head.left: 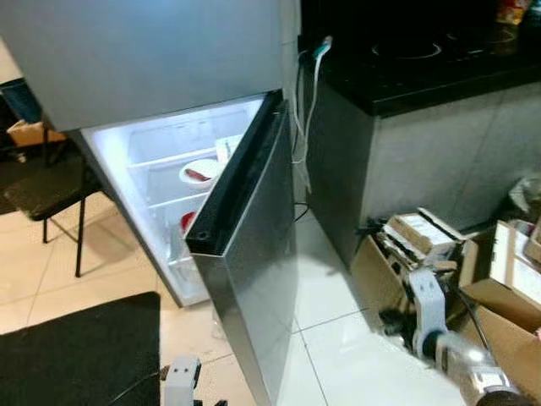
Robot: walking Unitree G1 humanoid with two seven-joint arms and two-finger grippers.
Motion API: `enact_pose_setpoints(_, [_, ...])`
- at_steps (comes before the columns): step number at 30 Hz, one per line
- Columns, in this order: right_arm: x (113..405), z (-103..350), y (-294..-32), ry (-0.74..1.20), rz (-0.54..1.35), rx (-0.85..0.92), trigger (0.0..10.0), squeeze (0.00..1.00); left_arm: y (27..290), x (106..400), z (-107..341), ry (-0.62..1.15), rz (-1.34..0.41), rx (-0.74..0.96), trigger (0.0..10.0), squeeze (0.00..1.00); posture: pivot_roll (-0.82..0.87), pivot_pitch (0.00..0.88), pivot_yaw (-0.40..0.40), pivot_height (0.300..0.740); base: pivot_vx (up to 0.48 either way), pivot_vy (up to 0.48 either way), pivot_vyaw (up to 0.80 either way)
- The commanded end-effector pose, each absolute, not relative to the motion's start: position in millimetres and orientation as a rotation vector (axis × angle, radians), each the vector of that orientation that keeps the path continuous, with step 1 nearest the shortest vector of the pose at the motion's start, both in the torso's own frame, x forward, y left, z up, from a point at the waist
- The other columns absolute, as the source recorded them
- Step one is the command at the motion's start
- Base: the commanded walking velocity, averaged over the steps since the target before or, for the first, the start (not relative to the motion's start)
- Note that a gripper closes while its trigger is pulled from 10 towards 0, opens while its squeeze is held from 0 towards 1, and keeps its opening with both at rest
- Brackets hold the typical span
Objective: Restocking fridge
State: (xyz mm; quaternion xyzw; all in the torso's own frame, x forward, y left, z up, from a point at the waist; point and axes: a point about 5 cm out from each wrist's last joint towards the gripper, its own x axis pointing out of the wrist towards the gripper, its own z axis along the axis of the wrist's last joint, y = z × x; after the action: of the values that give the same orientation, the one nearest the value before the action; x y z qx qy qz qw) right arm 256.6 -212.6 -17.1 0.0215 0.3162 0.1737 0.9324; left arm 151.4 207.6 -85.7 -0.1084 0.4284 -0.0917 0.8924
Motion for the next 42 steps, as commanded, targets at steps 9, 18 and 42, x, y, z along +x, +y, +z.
enact_pose_setpoints(9, [212.6,-55.1,-218.7,0.821,0.238,0.037,10.0,0.00,209.5,129.8,-94.9,0.970,-0.141,-0.220,10.0,0.00,0.00,0.000,0.016,0.740,0.000,0.000,0.71])
enact_pose_setpoints(18, [176.4,-73.2,-236.2,0.927,0.088,0.058,10.0,0.00,206.8,132.5,-94.7,0.965,-0.139,-0.220,10.0,0.00,-0.01,0.000,0.014,0.740,0.000,0.000,0.71])
enact_pose_setpoints(42, [142.3,-87.7,-242.7,1.046,0.041,-0.016,10.0,0.00,197.0,133.9,-96.6,0.984,-0.162,-0.204,10.0,0.00,-0.01,0.000,0.005,0.740,0.000,0.000,0.71])
